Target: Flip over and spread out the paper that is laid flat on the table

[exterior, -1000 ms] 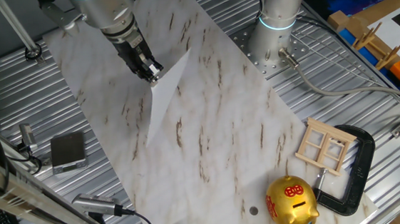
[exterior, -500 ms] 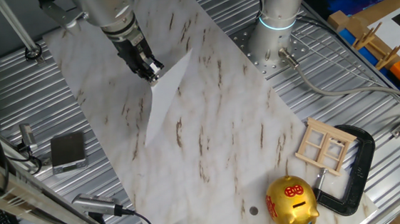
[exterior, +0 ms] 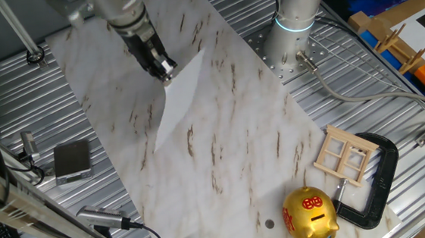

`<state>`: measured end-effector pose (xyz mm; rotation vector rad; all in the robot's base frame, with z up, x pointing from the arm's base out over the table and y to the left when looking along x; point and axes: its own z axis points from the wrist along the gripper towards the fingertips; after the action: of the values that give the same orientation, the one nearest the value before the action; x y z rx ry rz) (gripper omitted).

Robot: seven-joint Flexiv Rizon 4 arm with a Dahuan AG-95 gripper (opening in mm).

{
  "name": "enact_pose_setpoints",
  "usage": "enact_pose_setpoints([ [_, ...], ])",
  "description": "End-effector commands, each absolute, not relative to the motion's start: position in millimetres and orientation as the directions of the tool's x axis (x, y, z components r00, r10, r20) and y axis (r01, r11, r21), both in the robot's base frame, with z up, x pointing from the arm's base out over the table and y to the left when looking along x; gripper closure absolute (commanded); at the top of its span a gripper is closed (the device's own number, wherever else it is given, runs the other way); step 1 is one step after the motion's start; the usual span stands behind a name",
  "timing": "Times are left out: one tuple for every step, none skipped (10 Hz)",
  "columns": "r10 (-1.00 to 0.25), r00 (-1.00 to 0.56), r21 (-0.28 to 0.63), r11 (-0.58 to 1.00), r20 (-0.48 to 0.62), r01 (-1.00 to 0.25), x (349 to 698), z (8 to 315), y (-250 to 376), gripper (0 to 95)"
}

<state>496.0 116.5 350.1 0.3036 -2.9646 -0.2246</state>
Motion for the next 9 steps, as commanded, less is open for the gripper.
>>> enact_pose_setpoints([
  [-0.189,-0.972,0.204,0.966,0.138,-0.159,484,368,123,95.0],
  [-0.188,-0.972,0.225,0.962,0.141,-0.154,482,371,123,95.0],
  [-0.191,-0.971,0.25,0.956,0.141,-0.152,481,373,123,95.0],
  [-0.19,-0.971,0.271,0.952,0.143,-0.146,481,372,123,95.0],
  [-0.201,-0.969,0.277,0.948,0.144,-0.156,482,371,122,95.0],
  [-0.218,-0.965,0.29,0.942,0.144,-0.169,483,368,119,95.0],
  [-0.237,-0.961,0.296,0.937,0.142,-0.188,486,362,115,95.0],
  [-0.275,-0.952,0.297,0.928,0.135,-0.226,490,351,106,95.0],
  [-0.305,-0.944,0.301,0.918,0.124,-0.257,492,344,98,95.0],
])
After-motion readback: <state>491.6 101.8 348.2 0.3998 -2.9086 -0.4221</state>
